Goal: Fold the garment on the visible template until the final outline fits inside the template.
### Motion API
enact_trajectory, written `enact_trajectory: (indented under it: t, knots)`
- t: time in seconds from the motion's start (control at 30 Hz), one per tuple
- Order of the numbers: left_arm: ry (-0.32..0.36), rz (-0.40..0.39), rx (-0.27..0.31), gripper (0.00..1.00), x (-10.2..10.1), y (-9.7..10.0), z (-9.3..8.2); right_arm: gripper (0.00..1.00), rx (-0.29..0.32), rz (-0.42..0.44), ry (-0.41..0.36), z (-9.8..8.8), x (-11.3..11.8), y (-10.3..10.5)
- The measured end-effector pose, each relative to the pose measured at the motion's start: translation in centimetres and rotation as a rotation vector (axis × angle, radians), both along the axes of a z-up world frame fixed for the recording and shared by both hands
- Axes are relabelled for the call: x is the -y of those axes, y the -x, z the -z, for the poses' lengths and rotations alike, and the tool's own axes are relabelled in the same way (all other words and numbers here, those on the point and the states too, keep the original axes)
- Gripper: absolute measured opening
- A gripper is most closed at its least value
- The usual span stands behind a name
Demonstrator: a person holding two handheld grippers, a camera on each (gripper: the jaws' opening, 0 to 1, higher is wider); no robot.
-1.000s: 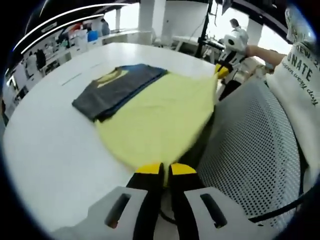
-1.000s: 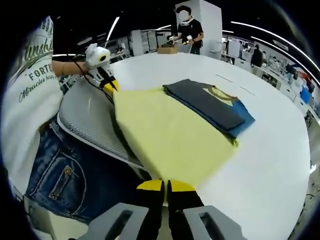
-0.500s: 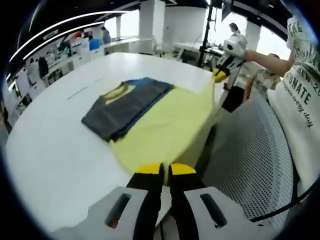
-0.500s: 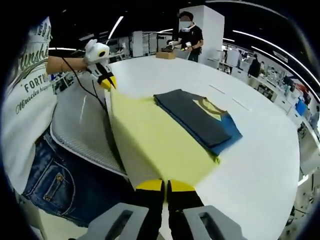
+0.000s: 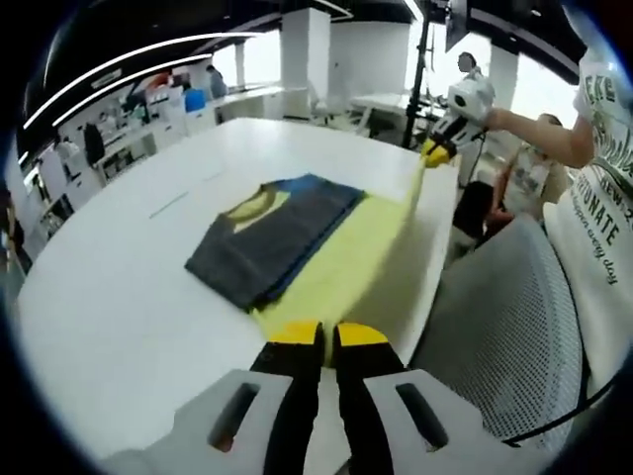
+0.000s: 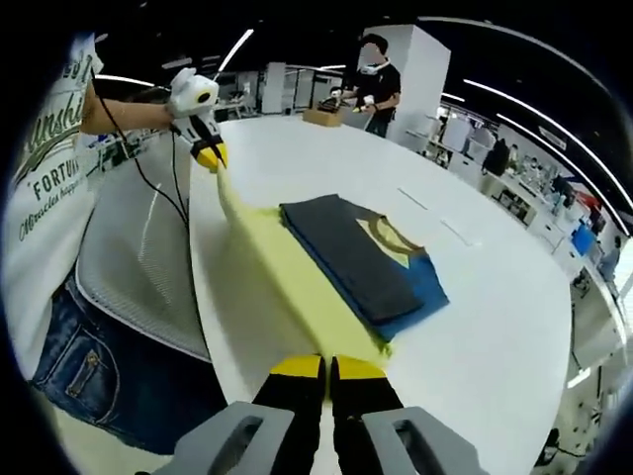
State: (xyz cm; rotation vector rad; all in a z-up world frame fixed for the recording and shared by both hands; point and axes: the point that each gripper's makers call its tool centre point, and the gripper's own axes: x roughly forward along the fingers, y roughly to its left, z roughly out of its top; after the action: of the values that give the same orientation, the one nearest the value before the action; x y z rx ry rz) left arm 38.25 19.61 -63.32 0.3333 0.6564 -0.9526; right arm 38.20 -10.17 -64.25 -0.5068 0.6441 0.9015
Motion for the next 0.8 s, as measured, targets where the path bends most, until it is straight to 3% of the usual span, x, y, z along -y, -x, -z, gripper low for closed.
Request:
enact_trajectory:
  t: [0.33, 0.8]
  knots:
    - [0.044, -0.016, 0.021, 0.01, 0.2, -3.0, -1.6, 0.00, 0.053, 0.007, -0.001, -1.1, 0.1, -2.8]
    - [0.030, -0.017, 0.075, 0.01, 0.2, -7.1, -2.8, 0.00, 0.103, 0.007, 0.004, -2.2, -0.1, -6.5]
